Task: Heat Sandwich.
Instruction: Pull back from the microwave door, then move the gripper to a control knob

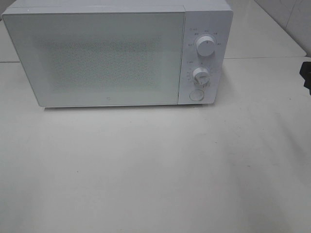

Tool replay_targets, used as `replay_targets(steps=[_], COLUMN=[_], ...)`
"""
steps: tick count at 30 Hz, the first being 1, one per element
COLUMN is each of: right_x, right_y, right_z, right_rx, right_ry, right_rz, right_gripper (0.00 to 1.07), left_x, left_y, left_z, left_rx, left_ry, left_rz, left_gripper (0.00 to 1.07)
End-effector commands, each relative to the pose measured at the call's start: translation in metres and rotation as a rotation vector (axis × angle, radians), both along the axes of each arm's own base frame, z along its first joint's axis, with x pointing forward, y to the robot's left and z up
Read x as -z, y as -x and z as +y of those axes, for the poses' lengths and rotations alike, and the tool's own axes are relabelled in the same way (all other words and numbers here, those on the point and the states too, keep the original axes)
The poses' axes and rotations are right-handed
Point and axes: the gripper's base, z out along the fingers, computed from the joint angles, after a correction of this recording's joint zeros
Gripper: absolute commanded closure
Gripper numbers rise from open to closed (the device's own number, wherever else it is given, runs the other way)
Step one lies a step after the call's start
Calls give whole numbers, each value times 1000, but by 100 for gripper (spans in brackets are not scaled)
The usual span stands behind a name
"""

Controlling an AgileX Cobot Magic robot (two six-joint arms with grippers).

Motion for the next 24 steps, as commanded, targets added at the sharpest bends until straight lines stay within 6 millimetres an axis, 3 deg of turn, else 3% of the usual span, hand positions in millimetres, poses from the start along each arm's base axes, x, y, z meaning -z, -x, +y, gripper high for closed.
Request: replay_targets(steps=[1, 9, 16, 24], right_x=[-1, 13, 32, 44], right_y=[2, -8, -21, -25], right_z=[-4, -6, 27, 49], right_rx=[34, 52, -26, 10], right_ry=[20, 24, 83, 119], right_rz=[-63, -49, -39, -77], right_gripper=[31, 31, 31, 31], left_x=[1, 1, 1, 1], left_y=[3, 3, 3, 3], left_z=[0, 0, 0, 0], left_rx=[-3, -3, -3, -3], left_ry=[0, 0, 0, 0], left_rz=[-28, -28, -28, -28], left_gripper=[4, 4, 4, 4])
